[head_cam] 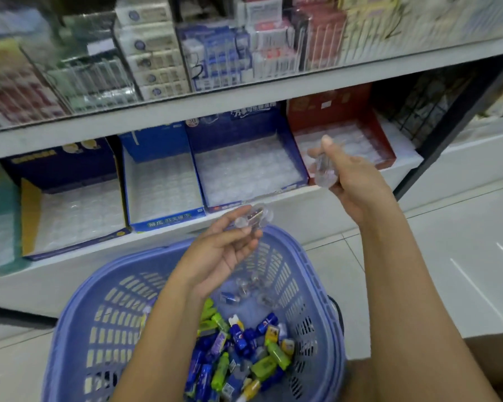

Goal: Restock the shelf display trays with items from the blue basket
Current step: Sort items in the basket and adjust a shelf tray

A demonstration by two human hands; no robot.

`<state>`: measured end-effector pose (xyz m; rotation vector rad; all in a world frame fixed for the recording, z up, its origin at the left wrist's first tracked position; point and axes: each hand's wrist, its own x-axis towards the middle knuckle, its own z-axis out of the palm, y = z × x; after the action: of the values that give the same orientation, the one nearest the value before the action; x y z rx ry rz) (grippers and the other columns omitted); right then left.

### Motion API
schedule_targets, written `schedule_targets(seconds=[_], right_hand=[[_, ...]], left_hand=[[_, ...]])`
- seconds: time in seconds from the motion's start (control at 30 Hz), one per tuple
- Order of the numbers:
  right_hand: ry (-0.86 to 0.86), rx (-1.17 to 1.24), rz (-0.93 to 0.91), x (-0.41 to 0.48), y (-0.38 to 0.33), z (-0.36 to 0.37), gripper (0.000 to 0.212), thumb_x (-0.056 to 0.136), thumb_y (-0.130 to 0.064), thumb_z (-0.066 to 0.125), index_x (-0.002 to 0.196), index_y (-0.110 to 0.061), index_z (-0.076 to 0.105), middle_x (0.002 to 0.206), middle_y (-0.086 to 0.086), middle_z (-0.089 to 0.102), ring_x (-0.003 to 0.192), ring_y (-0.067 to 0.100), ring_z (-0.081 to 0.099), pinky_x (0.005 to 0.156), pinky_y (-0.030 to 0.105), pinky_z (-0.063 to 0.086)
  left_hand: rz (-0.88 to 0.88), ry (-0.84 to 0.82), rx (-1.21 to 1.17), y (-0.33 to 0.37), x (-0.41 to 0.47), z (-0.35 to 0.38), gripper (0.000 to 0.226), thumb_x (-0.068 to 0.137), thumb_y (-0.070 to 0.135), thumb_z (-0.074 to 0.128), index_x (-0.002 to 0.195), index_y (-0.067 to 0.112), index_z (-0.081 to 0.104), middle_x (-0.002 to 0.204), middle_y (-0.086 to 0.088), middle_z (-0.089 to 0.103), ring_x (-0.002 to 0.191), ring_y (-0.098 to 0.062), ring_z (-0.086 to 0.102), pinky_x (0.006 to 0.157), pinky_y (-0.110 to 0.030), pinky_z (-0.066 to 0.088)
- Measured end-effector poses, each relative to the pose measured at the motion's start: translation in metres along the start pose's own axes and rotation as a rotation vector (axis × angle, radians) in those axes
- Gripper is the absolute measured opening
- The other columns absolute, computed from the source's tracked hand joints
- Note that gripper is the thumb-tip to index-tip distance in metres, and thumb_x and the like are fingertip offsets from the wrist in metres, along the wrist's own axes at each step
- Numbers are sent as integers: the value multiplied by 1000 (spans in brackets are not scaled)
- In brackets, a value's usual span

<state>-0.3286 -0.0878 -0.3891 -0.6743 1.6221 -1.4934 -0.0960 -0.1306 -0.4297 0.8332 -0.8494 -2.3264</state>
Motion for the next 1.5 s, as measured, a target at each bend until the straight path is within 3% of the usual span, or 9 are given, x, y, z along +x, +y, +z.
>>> schedule_targets(seconds=[0.1,0.2,0.3,0.5,0.7,0.83,0.97,1.27,1.5], right_hand=[[299,-19,-79,35,-4,-3,39,75,-54,69,85,-16,69,78,-7,66,64,6,57,64,21,44],[309,-44,-170,71,-13,0,28,70,-28,82,82,-12,63,72,-2,59,51,6,55,52,20,47],[281,-259,-169,104,-18,1,22,68,-16,82,71,-13,60,69,-4,60,64,11,62,60,23,48],[381,-513,-295,132,-5,6,57,65,-15,82,115,-6,57,86,-4,59,77,11,56,58,4,35],[369,-552,-456,139,9,17,24,71,-5,70,93,-6,61,79,4,67,67,16,56,50,4,36],[427,-768,-512,138,14,20,22,81,-12,59,102,-7,59,89,11,70,79,31,63,60,32,45],[418,-945,-527,137,20,20,26,85,-14,53,110,-9,55,89,15,68,80,37,62,57,31,36],[147,-898,-339,141,-3,-6,31,87,-35,58,111,-17,66,113,8,67,105,29,61,78,27,45],[181,-1142,-270,134,15,-19,29,90,-25,51,103,-3,65,108,19,65,104,33,58,77,31,43]], left_hand=[[54,19,46,15,10,19,32,88,-4,48,113,12,61,85,-7,71,68,-13,68,59,-18,55],[143,89,191,27,22,33,30,92,-3,48,112,14,62,85,-7,69,68,-12,66,61,-18,54],[226,153,346,35,34,43,29,92,-2,52,114,14,62,85,-8,64,70,-12,65,67,-19,55],[333,304,565,36,58,51,33,89,-2,57,120,8,53,103,-16,65,69,-13,67,68,-22,56],[413,347,651,37,67,47,27,86,1,63,106,19,56,106,-17,66,70,-14,68,71,-26,57],[439,362,686,38,68,46,27,86,2,63,104,22,57,109,-17,64,76,-20,68,79,-33,57],[455,359,706,38,68,47,28,86,1,63,104,21,57,101,-8,66,75,-17,68,73,-26,58],[534,334,917,42,95,77,29,83,7,66,102,27,60,95,6,62,74,-13,67,70,-25,58],[695,295,1335,47,154,102,38,84,13,64,121,22,62,118,-2,64,105,-17,60,89,-22,46]])
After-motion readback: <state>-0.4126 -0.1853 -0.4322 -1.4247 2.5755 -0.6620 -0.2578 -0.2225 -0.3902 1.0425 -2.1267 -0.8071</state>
